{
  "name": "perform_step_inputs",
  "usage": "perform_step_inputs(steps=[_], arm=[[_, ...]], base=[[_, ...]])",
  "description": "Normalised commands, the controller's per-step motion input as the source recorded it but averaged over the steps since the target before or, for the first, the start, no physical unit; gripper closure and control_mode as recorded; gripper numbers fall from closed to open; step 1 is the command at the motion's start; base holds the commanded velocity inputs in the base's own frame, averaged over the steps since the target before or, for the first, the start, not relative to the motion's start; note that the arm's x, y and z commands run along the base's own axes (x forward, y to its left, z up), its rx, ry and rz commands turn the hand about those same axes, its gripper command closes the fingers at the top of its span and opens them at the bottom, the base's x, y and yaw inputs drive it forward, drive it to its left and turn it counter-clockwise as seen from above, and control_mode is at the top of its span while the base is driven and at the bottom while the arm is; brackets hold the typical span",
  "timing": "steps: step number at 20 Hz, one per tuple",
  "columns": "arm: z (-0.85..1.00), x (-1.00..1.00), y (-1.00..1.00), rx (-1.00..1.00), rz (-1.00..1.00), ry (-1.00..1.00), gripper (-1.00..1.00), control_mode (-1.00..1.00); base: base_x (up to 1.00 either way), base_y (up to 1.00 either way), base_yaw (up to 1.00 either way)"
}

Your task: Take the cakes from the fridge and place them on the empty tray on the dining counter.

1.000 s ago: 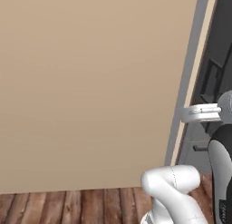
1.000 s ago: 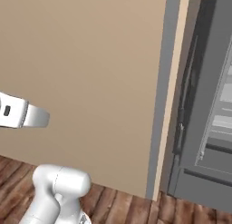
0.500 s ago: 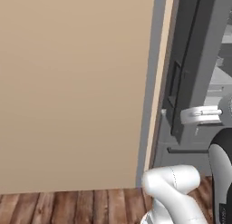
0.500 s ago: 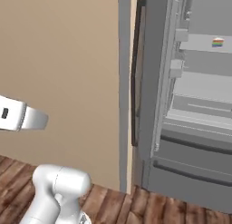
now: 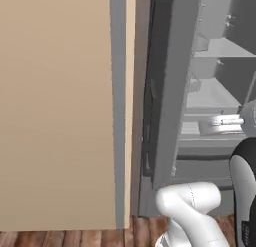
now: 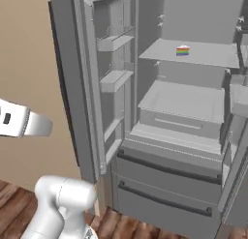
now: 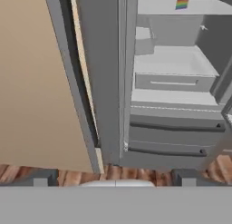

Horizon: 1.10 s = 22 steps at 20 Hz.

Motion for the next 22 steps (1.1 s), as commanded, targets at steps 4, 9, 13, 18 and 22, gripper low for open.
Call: perform_step_inputs(steps=[4,9,13,18,22], arm=[[0.0,0.0,0.0,0.0,0.0,0.0,-1.0,1.0],[0.0,0.0,0.0,0.0,0.0,0.0,-1.0,1.0],[0.0,0.0,0.0,0.0,0.0,0.0,-1.0,1.0],[0.0,0.0,0.0,0.0,0.0,0.0,-1.0,1.0],[0.0,0.0,0.0,0.0,0.0,0.0,-1.0,1.0]], base=[[0.29,-1.0,0.11],[0.78,-0.94,0.06],[0.86,-0.08,-0.28],[0.3,0.12,-0.23],[0.39,0.0,0.0]])
